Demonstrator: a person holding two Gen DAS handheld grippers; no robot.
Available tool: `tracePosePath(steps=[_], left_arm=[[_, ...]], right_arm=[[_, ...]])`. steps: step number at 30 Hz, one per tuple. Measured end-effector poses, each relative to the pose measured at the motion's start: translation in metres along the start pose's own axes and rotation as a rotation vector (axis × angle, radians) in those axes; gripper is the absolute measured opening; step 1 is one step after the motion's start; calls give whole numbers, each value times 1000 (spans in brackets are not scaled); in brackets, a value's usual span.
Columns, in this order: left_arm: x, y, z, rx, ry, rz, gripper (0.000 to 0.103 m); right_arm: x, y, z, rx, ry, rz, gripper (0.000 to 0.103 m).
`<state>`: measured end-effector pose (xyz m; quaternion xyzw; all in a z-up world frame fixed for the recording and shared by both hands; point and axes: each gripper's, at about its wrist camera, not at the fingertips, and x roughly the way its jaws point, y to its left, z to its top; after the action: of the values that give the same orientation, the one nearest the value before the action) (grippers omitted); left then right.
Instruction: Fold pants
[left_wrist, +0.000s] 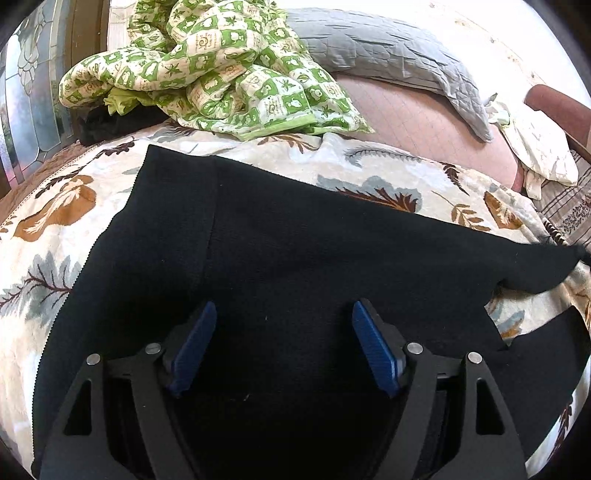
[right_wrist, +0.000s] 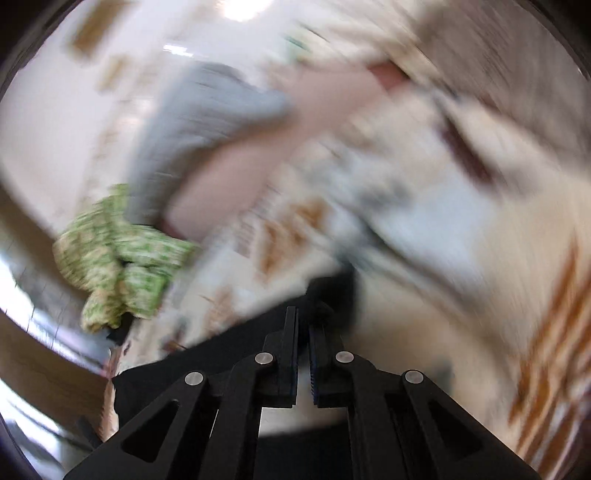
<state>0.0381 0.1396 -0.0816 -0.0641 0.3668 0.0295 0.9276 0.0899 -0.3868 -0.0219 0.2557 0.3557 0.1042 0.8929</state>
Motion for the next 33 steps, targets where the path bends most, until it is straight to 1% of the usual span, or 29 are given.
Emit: tracePosePath(steps=[1,2,4,5,6,7,8,9,12,13,14,15,16,17,18,19,21,22,23,24,25,26,28,29,30,31,32,33], left_arm=[[0,0,0,0,0,0,77],[0,0,0,1,0,2,77],[0,0,0,1,-1,2,77],[0,0,0,1,-1,2,77],[0,0,0,1,0,2,77],[0,0,0,3,1,4,77],[0,0,0,3,0,4,77],[0,0,0,2,0,3,77],[1,-1,0,2,3,2,79],[1,-1,0,4,4,0,80],[1,-1,0,5,6,-3,81],[2,-2,0,6,7,-6,82],[2,-1,0,5,11,-12,83],[3,-1,0,4,13,-15,85],[3,-1,0,4,18,-19,85],[4,-1,1,6,24,-22,87],[4,-2,1,10,34,-26,89],[5,-3,2,13,43,-30,91],[6,-3,3,15,50,-37,94],[7,-3,4,16,61,-48,95],[8,-3,5,19,76,-64,100],[9,-3,6,23,90,-82,103],[12,-3,8,26,115,-86,103],[12,-4,9,31,122,-83,103],[13,-6,9,36,127,-77,103],[13,-7,9,42,135,-71,103],[14,-7,10,42,142,-68,103],[14,-7,11,38,149,-68,103]], right_arm=[[-1,9,2,-54,-20,-25,3],[2,11,1,-68,-5,-53,3],[22,-9,-10,8,125,-132,3],[33,-27,-20,62,222,-184,3],[37,-40,-28,113,263,-178,3],[35,-46,-28,157,248,-145,2],[31,-46,-26,161,247,-132,3],[27,-45,-25,130,230,-161,9],[20,-33,-25,35,186,-290,11],[19,-26,-24,-5,162,-319,14],[14,-13,-22,-85,110,-351,14],[9,1,-19,-168,62,-361,15],[5,13,-17,-241,24,-348,16],[4,28,-20,-315,-1,-297,20],[6,36,-22,-350,1,-265,25],[12,44,-27,-390,20,-236,28],[31,49,-37,-440,93,-267,29],[43,44,-41,-441,149,-282,29],[58,36,-47,-424,236,-306,30],[64,29,-51,-414,262,-307,30],[60,30,-52,-432,222,-292,32],[56,29,-52,-438,228,-292,33],[53,27,-55,-428,223,-281,38],[52,27,-56,-425,228,-265,48],[56,27,-56,-432,239,-244,65],[61,32,-58,-445,259,-225,74],[64,37,-61,-471,284,-213,88],[67,44,-67,-503,300,-227,94]])
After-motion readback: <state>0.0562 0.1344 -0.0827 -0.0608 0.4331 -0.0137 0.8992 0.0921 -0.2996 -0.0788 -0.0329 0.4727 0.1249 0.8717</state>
